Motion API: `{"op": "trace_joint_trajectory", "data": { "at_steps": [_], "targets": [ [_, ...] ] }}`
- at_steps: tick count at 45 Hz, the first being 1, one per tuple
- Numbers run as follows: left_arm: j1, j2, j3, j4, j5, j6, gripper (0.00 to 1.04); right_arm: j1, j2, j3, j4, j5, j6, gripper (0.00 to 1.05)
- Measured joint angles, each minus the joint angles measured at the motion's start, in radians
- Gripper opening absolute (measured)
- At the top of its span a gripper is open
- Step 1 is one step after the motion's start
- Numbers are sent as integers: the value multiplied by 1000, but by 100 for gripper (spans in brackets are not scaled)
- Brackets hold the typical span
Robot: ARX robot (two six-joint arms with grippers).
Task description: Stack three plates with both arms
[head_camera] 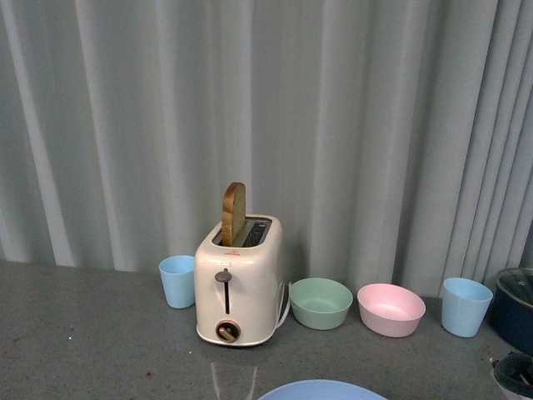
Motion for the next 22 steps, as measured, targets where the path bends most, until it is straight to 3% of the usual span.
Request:
{"op": "trace_joint_trajectory", "data": {
  "at_steps": [4, 14, 22],
  "targets": [
    [0, 0, 0, 0, 0, 0, 98, 0, 3, 0, -6, 2, -6, 6],
    [0, 0, 0, 0, 0, 0, 98, -13, -35, 0, -33, 2, -5, 48],
    [0, 0, 0, 0, 0, 0, 98, -62, -253, -43, -94, -13, -3, 86]
  ]
}}
